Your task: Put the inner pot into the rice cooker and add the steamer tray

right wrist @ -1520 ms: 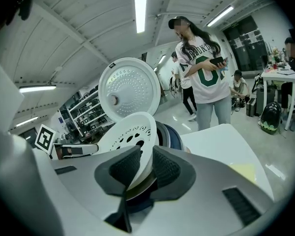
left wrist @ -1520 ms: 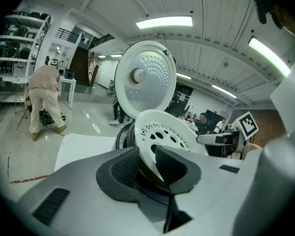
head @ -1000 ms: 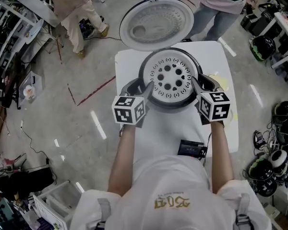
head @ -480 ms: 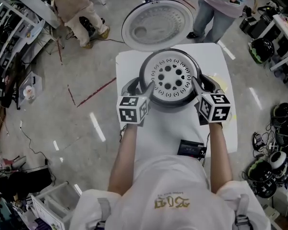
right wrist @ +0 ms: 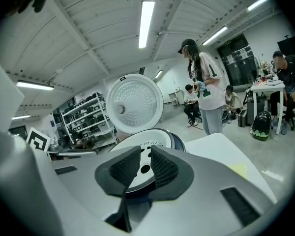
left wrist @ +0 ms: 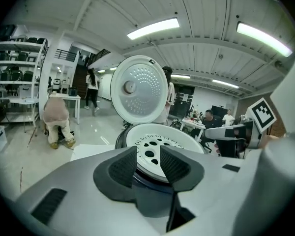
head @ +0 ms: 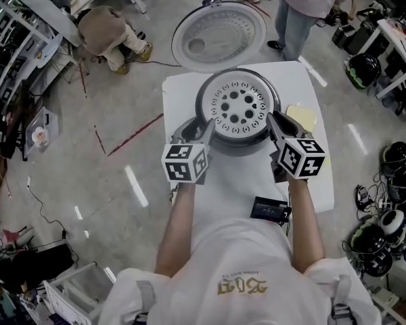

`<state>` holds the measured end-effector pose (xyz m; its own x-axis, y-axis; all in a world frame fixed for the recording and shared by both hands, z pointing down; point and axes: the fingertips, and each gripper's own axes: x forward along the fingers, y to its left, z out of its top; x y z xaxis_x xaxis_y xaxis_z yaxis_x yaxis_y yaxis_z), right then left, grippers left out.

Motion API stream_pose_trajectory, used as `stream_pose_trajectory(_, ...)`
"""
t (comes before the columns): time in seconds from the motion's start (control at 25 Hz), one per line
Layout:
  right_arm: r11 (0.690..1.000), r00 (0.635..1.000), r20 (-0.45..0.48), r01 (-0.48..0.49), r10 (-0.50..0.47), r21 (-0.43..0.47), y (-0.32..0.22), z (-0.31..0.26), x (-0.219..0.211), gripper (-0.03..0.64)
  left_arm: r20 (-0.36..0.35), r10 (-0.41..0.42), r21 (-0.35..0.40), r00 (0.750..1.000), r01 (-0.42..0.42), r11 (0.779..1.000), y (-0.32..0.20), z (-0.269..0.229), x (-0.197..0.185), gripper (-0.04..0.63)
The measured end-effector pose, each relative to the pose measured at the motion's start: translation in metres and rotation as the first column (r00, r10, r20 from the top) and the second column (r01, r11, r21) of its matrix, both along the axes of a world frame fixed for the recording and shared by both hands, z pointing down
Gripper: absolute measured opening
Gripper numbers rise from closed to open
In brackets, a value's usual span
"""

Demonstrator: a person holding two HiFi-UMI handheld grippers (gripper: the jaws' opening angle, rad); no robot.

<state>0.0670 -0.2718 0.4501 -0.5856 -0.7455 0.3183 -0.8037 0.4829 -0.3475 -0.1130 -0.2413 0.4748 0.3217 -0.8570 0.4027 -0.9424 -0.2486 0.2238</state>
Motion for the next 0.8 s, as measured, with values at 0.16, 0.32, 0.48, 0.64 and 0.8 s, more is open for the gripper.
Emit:
stream_pose_trajectory(0.16,1.000,1.000,0.015,-0.011,0.011,-0.003,0.019,-0.003,-0.004,0.051,-0.024,0.020,0.027,1.000,-0.019,0.999,0.013,-0.012,0.000,0.124)
stream_pose_trajectory(0.32,0.999,0.996,0.088,0.003,0.001,-0.050,0.040,-0.006,-0.009,0.012,-0.035,0.023,0.014,0.999,-0.023,1.000,0.029,-0.012,-0.002,0.060)
stream_pose_trajectory(0.48,1.000,0.998,0.063,-0.002,0.004,-0.030,0.060,-0.005,-0.009,0.012,-0.055,0.038,0.002,0.998,-0.038,0.999,0.048,-0.008,-0.002,0.018)
stream_pose_trajectory(0.64,1.000,0.999,0.044,-0.021,0.021,-0.007,0.081,-0.007,-0.011,0.012,-0.059,0.054,-0.005,0.997,-0.054,0.999,0.066,-0.008,-0.002,0.017)
stream_pose_trajectory(0.8,1.000,0.999,0.029,-0.029,0.029,0.009,0.100,-0.009,-0.014,0.012,-0.063,0.063,-0.003,0.996,-0.063,0.998,0.083,-0.010,-0.004,0.017)
